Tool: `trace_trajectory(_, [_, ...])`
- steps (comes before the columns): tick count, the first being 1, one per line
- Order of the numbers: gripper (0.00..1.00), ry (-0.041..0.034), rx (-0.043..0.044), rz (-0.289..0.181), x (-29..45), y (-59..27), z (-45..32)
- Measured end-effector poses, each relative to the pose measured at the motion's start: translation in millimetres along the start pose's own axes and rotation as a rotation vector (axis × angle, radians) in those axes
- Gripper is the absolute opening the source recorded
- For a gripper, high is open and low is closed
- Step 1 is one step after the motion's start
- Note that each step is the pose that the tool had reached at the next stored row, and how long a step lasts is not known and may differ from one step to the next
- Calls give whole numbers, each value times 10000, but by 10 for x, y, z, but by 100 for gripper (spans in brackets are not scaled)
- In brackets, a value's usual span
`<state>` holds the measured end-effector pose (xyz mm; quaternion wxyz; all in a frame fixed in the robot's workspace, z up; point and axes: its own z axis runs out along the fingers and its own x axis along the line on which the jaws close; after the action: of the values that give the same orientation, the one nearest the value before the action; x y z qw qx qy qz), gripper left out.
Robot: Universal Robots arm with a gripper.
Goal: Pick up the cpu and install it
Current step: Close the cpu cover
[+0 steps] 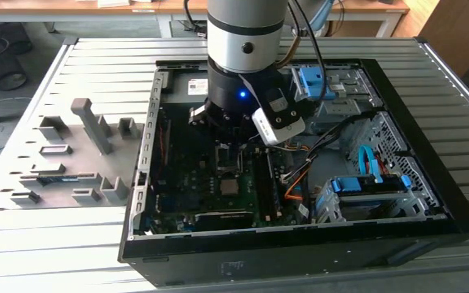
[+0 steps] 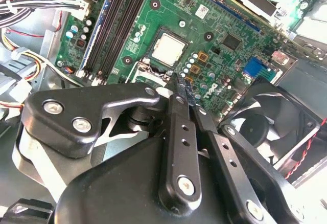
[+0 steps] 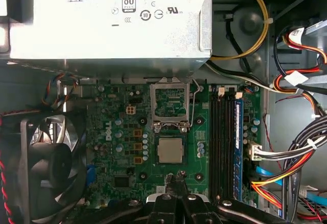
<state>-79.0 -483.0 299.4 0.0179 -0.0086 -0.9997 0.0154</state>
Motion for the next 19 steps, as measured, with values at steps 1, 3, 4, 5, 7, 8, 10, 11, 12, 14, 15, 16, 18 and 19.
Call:
trace_trajectory(1, [10,1,-5,0,0,0,0])
trace_trajectory(3, [10,4,-181,-14,0,-1,-1])
trace_trajectory(4, [10,6,-362,-29,0,0,0])
trace_trajectory(5, [10,7,-541,-46,0,0,0])
trace_trajectory(7, [10,12,-857,-98,0,0,0])
trace_trajectory(8, [10,14,-862,-215,1,0,0])
trace_trajectory(10, [10,19,-849,-579,1,0,0])
trace_trajectory(11, [10,21,-843,-764,0,0,1])
trace_trajectory(12, [10,23,-836,-938,0,0,1])
trace_trajectory(14, [10,27,-825,-1239,0,0,1])
trace_trajectory(15, [10,29,-819,-1375,0,0,1])
trace_trajectory(16, [10,31,-815,-1501,0,0,1])
trace_trajectory(18, [10,33,-805,-1764,0,0,1])
trace_trajectory(19, [10,35,-800,-1873,0,0,1])
